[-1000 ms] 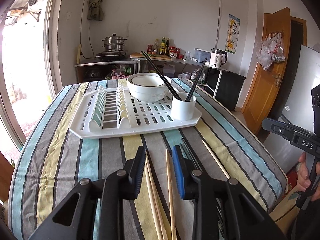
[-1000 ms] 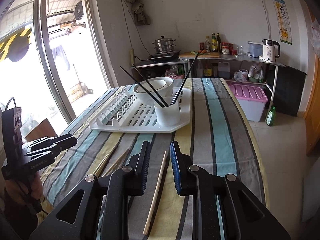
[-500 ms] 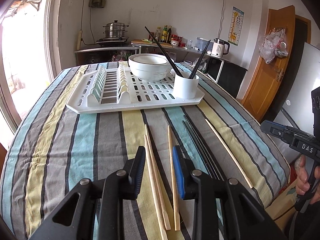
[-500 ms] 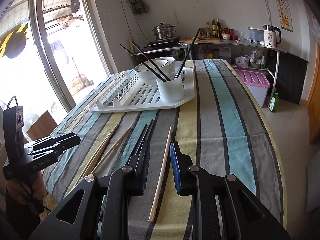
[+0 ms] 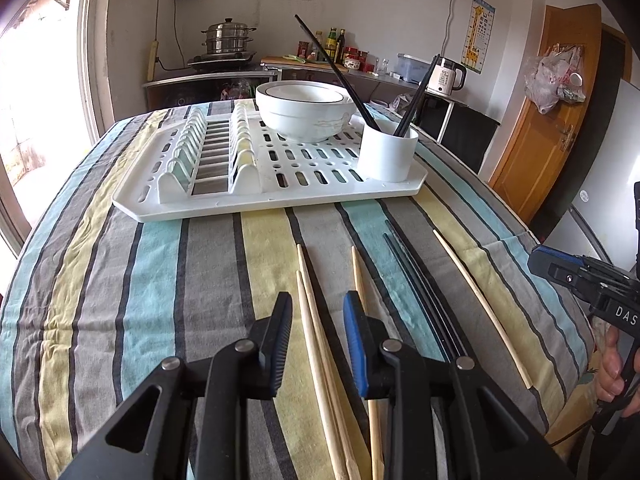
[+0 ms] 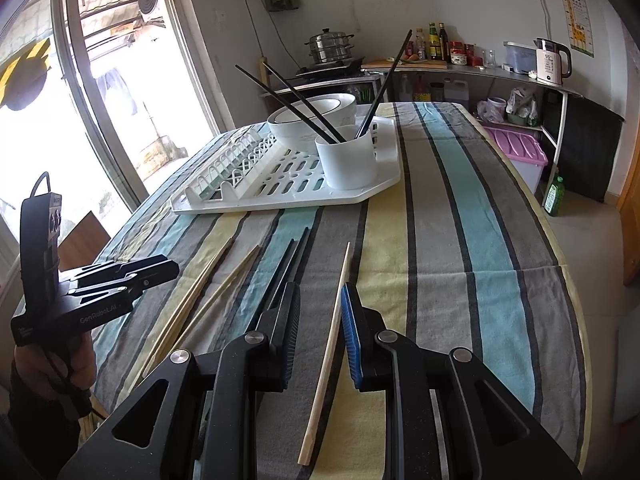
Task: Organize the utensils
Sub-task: 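Move both tools back over the wooden chopsticks on the cloth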
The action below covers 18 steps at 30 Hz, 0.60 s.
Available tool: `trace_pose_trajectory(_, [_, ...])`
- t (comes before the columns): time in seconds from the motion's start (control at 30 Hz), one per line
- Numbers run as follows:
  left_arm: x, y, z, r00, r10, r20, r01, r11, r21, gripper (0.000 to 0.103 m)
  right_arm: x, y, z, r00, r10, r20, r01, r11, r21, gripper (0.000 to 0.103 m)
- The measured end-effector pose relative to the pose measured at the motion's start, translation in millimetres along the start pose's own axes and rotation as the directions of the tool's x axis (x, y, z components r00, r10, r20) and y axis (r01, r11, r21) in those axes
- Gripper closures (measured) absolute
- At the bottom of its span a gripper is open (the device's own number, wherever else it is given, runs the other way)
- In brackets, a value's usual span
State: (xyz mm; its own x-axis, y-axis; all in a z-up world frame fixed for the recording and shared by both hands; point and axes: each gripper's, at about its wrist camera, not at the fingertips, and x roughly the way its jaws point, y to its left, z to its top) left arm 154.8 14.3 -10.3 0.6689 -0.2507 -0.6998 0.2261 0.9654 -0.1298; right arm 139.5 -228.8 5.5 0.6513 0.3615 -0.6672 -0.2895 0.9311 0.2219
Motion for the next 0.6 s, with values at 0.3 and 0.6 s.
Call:
trace_pose_trajectory(0.3, [40.6, 1.1, 21.3, 0.996, -0.002, -0.087, 0.003, 1.000, 0.013, 0.078, 38.0, -6.3, 12.5, 0.997, -0.041, -0.071, 0.041, 0.999, -0.007, 0.081])
trace_pose_trajectory(0.6, [62.9, -1.8, 31.7, 0.989, 0.022, -0.148, -0.018, 0.999, 0.032, 0.082, 72.3, -6.2, 24.2, 0.986, -0.083, -0.145, 0.077, 0.996, -0.047, 0.081])
